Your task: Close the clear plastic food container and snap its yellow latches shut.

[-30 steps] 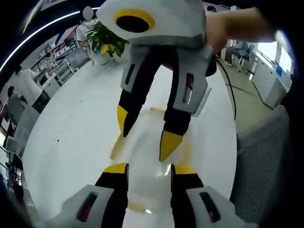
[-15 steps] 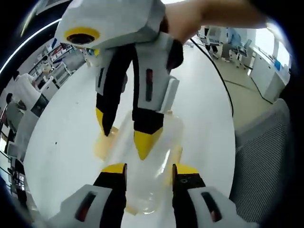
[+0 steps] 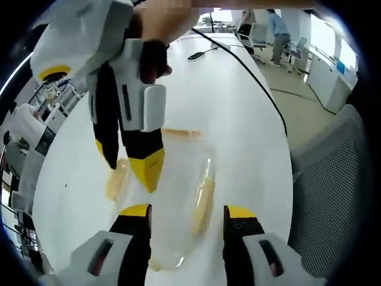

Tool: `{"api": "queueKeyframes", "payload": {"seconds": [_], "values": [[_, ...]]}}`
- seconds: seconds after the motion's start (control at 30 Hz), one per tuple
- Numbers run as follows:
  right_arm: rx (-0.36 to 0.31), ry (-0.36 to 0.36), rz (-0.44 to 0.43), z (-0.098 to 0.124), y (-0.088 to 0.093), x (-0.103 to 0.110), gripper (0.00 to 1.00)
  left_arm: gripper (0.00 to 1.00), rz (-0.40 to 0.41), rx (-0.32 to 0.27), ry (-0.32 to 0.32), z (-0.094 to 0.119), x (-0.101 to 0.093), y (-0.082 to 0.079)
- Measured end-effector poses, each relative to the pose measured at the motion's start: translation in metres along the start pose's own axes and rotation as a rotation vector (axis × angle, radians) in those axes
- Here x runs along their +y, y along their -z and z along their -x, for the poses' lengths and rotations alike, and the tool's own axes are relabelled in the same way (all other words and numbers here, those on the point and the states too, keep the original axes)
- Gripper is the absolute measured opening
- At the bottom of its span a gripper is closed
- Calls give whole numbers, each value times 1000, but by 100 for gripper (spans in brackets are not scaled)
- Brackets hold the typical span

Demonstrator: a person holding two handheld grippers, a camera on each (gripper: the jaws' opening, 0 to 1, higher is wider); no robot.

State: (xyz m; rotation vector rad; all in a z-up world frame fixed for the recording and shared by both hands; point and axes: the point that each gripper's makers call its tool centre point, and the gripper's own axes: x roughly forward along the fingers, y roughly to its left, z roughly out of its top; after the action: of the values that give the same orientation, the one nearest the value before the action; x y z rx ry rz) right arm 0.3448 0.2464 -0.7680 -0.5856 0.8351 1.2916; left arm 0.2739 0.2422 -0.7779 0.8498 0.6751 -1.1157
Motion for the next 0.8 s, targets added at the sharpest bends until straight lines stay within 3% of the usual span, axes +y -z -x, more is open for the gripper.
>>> {"api": "queueKeyframes", "payload": {"seconds": [0.3,0.8], "values": [[61,-78,12,-9,2,1,42,44,-40,9,-26,-2,3,0],[231,-215,68,-15,3,8,38,44,-61,-5,-61,-6,6,0]]}}
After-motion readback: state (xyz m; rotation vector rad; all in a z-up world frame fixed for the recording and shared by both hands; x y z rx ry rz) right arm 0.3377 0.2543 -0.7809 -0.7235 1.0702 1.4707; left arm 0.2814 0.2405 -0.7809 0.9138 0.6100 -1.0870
